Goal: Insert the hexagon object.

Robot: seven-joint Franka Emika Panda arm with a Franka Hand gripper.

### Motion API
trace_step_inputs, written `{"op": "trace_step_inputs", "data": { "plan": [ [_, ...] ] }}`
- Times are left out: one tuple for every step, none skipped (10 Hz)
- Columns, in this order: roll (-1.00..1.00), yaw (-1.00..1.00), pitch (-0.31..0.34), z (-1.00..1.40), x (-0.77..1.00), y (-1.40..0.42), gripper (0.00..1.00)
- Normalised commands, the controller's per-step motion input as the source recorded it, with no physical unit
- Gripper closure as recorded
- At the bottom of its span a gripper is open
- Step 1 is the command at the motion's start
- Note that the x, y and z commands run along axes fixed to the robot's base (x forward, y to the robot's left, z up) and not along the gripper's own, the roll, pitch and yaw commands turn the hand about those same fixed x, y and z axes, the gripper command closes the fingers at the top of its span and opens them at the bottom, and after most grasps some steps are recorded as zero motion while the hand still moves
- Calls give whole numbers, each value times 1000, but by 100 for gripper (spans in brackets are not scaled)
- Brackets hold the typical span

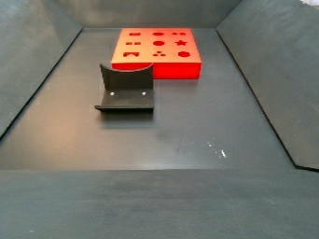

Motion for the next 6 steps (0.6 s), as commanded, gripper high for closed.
{"op": "trace_step_inputs", "data": {
  "plan": [
    [-31,9,-19,-26,-69,0,100],
    [-11,23,0,-3,-46,0,100],
    [0,0,-39,0,-46,0,100],
    [-223,-220,-44,-120,0,600,100],
    [-184,-137,-21,-380,0,743,100],
    [-267,-20,-93,-580,-34,803,100]
  ]
}}
